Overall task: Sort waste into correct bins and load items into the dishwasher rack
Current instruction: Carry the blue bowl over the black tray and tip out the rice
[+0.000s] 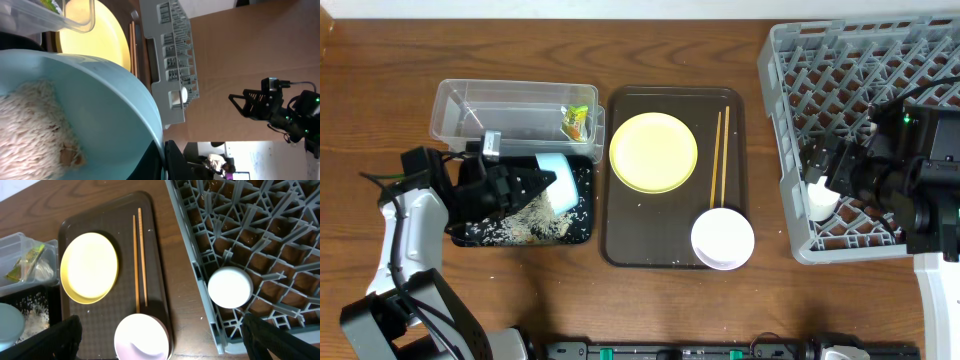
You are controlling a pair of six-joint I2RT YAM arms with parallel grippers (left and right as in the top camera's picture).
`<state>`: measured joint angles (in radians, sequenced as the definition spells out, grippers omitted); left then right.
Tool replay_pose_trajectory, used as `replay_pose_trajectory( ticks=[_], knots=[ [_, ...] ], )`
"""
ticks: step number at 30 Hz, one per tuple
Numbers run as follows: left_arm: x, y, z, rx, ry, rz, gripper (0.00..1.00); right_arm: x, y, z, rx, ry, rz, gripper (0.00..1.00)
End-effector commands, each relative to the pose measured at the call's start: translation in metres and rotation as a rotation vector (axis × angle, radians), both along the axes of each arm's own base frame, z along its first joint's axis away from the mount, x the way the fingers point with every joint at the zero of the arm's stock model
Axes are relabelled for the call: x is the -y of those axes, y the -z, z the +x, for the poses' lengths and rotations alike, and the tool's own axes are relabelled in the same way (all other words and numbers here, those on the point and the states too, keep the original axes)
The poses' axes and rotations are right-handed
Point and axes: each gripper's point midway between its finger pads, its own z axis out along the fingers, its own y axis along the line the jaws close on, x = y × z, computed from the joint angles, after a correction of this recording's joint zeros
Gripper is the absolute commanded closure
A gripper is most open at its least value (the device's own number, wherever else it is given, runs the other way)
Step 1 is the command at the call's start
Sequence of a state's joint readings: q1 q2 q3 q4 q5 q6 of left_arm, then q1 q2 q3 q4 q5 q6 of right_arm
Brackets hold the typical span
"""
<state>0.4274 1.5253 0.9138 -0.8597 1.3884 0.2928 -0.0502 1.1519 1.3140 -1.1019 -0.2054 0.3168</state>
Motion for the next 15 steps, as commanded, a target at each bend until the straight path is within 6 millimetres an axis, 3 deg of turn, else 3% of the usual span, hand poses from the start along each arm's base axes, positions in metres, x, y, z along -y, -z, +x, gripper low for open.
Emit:
replay_pose_trajectory(
  ticks=[1, 3, 5, 6, 8, 11, 13, 15],
  knots=[
    [-0.002, 0.007, 0.001, 0.025, 0.002, 0.032, 0.94, 0.0, -0.002, 0.001, 0.011, -0.016, -0.017, 0.01],
    [-0.005, 0.013, 0.002, -0.081, -0.03, 0.023, 0.94, 0.0, -0.002, 0.001, 0.01, -0.016, -0.017, 0.01],
    [0.0, -0.005, 0.001, 0.017, -0.005, -0.046, 0.94, 0.0, -0.002, 0.001, 0.011, -0.016, -0.017, 0.01],
    [-0.001, -0.001, 0.002, 0.051, 0.001, -0.007, 0.94, 0.0, -0.002, 0.001, 0.01, -0.016, -0.017, 0.01],
    [-0.007, 0.009, 0.005, -0.044, -0.031, 0.014, 0.94, 0.0, -0.002, 0.001, 0.01, -0.016, -0.017, 0.01],
    [-0.005, 0.003, 0.008, 0.014, -0.021, -0.001, 0.94, 0.0, -0.002, 0.001, 0.01, -0.015, -0.017, 0.01],
    [-0.008, 0.007, 0.01, -0.074, -0.051, -0.016, 0.94, 0.0, -0.002, 0.001, 0.008, -0.016, -0.017, 0.01],
    [0.0, -0.02, 0.009, 0.076, -0.004, -0.126, 0.94, 0.0, -0.002, 0.001, 0.008, -0.016, -0.017, 0.01]
  ],
)
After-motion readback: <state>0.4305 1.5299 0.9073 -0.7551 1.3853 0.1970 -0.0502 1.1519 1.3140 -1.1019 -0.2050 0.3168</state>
